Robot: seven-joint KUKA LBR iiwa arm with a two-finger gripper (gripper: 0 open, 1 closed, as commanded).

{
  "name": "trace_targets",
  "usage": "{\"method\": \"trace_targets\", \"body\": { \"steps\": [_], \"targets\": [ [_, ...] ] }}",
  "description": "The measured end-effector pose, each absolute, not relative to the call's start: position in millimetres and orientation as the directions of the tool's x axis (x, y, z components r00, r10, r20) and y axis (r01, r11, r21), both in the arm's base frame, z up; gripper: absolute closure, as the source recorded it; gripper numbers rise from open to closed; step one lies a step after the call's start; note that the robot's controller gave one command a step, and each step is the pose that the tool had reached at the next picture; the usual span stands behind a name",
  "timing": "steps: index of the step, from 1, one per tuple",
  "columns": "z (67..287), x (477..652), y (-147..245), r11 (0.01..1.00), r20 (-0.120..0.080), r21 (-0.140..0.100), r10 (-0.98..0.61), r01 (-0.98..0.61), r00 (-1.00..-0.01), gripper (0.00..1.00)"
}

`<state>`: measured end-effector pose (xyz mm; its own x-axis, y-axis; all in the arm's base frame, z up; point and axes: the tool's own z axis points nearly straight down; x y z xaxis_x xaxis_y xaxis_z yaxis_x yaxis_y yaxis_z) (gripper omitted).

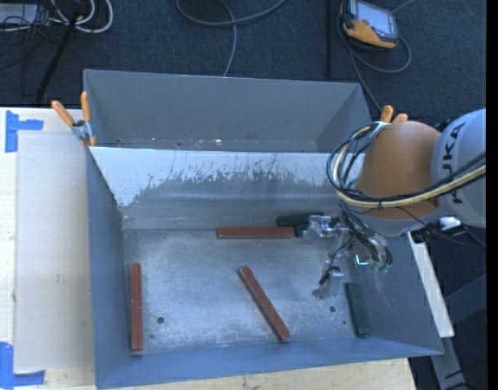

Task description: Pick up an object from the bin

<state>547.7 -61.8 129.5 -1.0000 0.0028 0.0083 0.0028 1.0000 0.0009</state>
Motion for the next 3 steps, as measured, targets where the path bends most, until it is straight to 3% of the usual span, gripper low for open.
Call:
{"method": "trace_targets", "body": {
  "steps": [1, 2, 3],
  "targets": [
    [123, 476.7, 34, 0.989, 0.009, 0.002, 0.149, 0.149, -0.989, 0.0],
    [67, 506.0, 30, 0.961, 0.004, -0.001, 0.277, 0.277, -0.961, 0.0],
    [69, 506.5, 30, 0.962, 0.002, -0.001, 0.273, 0.273, -0.962, 1.0]
  ]
}}
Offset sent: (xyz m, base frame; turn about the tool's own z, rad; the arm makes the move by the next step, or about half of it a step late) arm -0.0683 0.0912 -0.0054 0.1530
